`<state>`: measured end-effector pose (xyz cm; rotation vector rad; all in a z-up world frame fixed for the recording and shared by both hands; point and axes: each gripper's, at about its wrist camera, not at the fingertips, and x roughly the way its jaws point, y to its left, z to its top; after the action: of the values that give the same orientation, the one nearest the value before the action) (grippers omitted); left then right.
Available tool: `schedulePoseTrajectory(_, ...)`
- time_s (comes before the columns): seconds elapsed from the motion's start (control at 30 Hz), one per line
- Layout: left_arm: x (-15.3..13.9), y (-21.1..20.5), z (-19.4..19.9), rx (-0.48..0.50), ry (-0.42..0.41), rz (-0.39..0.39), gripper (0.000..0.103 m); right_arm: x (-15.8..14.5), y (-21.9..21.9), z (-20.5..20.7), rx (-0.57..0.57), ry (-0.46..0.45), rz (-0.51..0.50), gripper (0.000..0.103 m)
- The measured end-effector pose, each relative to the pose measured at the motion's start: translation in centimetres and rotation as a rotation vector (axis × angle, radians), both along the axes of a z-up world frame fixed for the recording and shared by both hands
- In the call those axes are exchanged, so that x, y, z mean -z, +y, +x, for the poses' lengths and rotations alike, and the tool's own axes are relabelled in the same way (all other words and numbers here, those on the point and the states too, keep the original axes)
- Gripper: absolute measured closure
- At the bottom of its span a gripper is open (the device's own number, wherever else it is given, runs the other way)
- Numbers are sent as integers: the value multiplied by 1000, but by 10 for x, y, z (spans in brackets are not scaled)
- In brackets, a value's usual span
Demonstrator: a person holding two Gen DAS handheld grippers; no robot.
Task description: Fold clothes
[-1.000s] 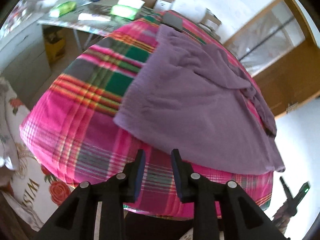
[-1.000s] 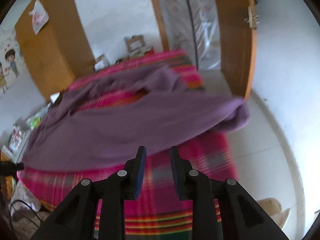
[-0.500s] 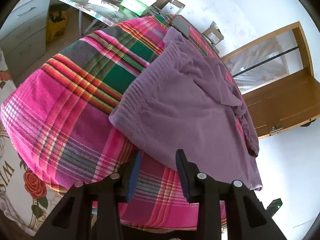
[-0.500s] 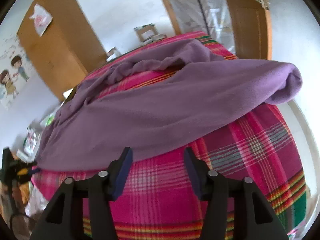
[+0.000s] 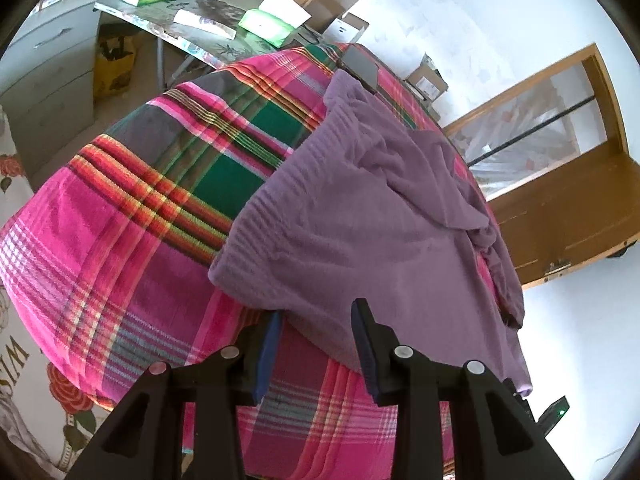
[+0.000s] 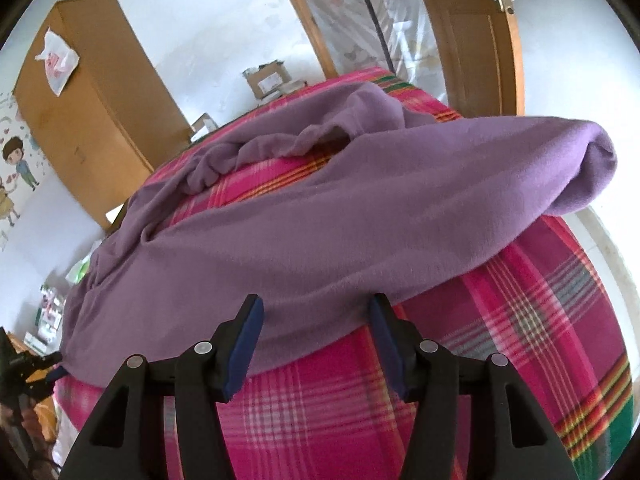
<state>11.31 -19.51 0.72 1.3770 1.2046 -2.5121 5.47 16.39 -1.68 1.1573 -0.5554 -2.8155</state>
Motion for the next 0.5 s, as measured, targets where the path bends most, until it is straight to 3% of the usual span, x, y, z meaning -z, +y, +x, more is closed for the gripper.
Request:
schedulePoseTrajectory(0.1, 1, -2, -1, -24, -3, 24, 68, 0, -3, -2, 19, 12, 18, 46)
schedulePoseTrajectory(0.23, 4, -4, 1, -49, 3, 46, 70, 1, -6, -2, 33, 14, 38, 62)
schedulePoseTrajectory(0.4, 8, -8, 3, -72, -6, 51, 85, 2, -4, -5, 52, 7, 58, 76)
schedulePoseTrajectory(0.5, 10, -11, 4, -76, -9, 57, 93, 2, -6, -6, 46, 10, 71, 89)
